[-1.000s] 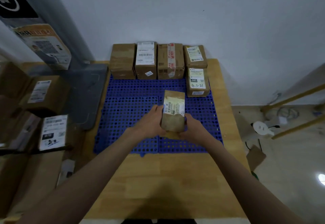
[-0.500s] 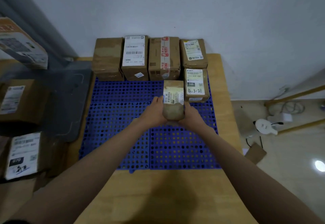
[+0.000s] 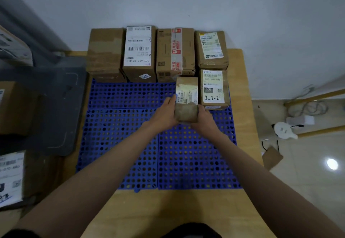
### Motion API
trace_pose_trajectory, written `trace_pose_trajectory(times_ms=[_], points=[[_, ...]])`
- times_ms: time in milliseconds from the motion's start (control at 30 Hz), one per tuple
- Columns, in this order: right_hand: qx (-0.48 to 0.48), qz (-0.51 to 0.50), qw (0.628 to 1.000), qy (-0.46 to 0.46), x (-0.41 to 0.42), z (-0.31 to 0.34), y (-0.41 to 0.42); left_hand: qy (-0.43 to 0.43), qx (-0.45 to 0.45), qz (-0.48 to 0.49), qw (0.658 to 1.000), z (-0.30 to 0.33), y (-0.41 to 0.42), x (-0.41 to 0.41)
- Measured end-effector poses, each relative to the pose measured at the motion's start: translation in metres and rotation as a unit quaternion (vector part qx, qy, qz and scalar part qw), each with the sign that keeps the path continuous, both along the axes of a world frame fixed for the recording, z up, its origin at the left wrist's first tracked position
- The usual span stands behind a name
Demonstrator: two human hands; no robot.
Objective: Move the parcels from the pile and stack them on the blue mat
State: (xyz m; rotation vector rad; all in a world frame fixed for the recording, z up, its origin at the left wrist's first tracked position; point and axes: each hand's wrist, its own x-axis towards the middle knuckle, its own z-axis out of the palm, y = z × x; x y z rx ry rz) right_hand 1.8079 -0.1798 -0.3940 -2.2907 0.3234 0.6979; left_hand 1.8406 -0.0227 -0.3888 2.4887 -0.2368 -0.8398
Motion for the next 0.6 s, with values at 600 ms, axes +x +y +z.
trace_pose_trajectory(times_ms=[600], points=[[-0.146,0.189,0.971,-0.008,-0.047,0.072,-0.005,0.005,0.202,-0.115,0.973,0.056,0.039,-0.046]])
